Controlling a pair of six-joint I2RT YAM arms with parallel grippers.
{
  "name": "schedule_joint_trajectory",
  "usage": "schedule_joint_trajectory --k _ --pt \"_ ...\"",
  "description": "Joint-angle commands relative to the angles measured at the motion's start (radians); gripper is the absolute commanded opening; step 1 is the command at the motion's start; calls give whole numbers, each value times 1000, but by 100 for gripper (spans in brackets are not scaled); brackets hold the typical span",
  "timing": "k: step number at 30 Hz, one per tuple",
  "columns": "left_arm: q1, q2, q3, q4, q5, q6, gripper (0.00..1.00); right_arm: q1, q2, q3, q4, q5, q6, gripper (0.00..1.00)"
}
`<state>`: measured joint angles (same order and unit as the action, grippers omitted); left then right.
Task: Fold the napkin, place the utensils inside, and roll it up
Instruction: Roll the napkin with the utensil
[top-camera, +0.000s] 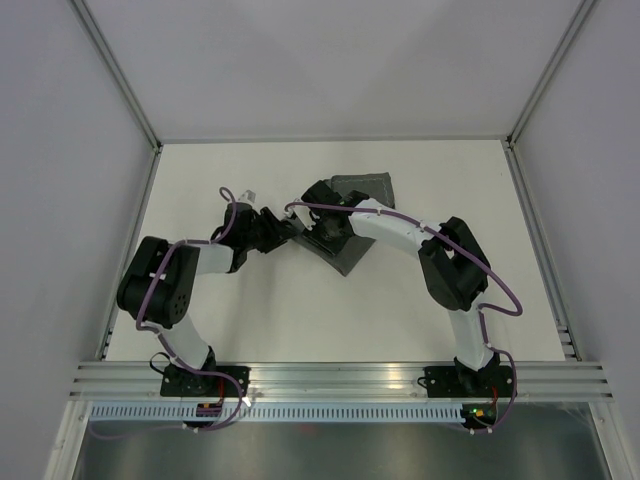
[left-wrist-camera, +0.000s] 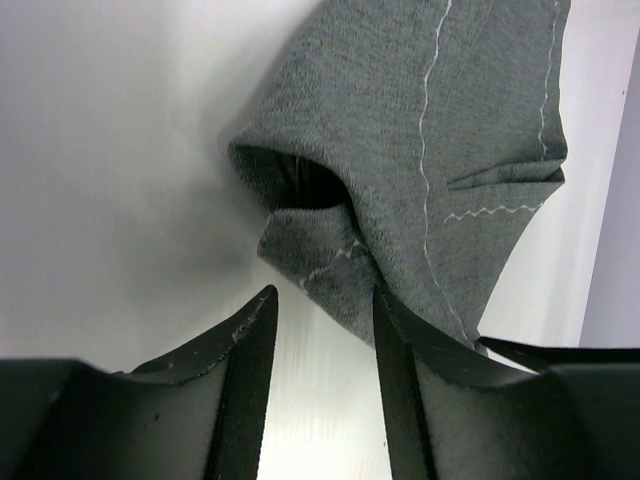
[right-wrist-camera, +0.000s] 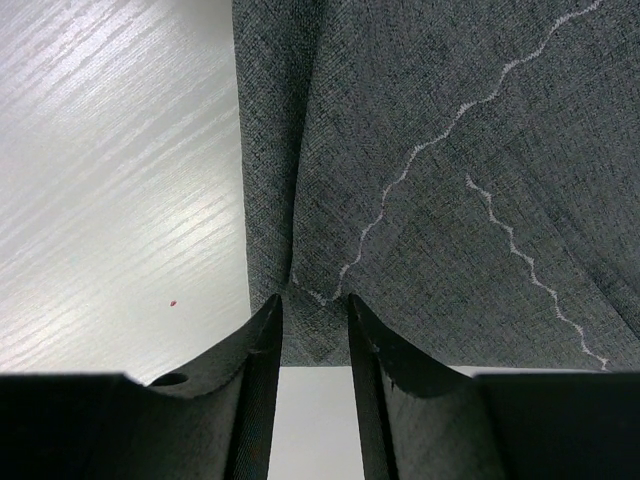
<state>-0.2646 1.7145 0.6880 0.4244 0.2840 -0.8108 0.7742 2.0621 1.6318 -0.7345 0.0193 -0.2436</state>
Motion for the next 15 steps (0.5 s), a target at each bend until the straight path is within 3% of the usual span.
schedule_joint_trajectory --k 1,7,15 --pt "-4 26 53 20 -31 -33 47 -4 16 34 -17 7 1 38" --pt "-8 56 87 7 -43 -24 44 -6 16 37 -20 8 -3 38" --pt "-12 82 105 7 -39 -25 31 -7 27 36 -25 13 -10 39"
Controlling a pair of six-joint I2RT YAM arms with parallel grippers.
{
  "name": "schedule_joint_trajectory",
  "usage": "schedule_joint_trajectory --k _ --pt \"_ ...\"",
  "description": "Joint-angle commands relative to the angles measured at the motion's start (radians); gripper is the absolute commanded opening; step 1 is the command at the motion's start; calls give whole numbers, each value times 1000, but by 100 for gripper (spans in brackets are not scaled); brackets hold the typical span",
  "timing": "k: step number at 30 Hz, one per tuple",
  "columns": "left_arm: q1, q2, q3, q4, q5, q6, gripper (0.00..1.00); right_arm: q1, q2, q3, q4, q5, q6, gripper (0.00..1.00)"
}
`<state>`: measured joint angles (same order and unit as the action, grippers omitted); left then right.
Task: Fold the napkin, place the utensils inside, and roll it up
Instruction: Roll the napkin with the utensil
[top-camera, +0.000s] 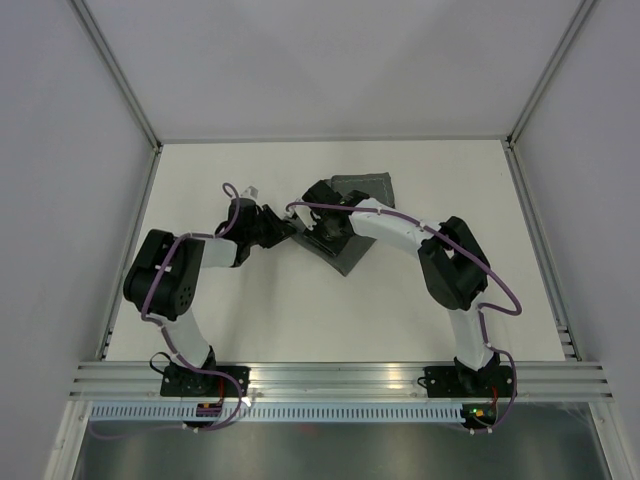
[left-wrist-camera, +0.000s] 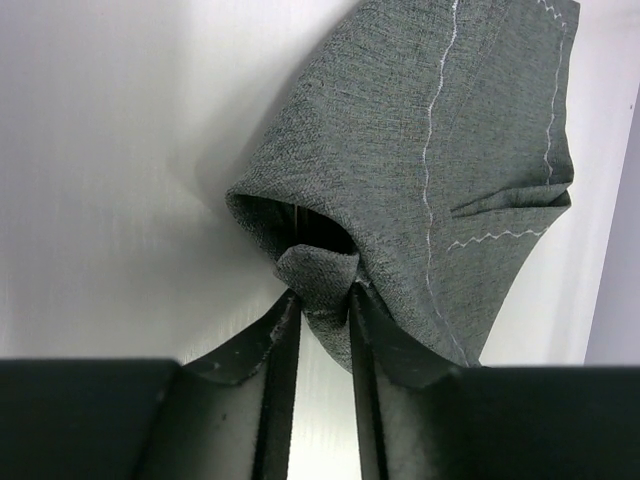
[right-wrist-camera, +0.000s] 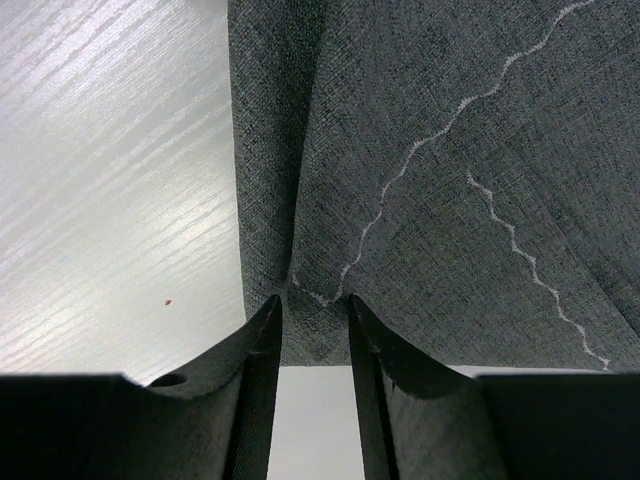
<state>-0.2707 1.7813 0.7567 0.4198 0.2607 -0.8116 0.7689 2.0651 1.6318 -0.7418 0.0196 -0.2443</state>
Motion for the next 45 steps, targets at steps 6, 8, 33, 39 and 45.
schedule_joint_trajectory --k 6,8,33,39,45 --pt "-10 27 49 11 -11 -26 19 -3 32 34 -18 16 -9 43" --pt "-12 30 53 10 -11 -26 14 -3 36 36 -18 17 -10 41" --pt "-12 75 79 24 -17 -66 5 -14 -57 128 -85 111 -39 11" --pt "-12 92 89 23 -31 -92 5 -14 -108 54 -73 114 -53 11" --pt "-12 89 89 36 -41 -107 5 -13 -120 -24 -62 70 -56 10"
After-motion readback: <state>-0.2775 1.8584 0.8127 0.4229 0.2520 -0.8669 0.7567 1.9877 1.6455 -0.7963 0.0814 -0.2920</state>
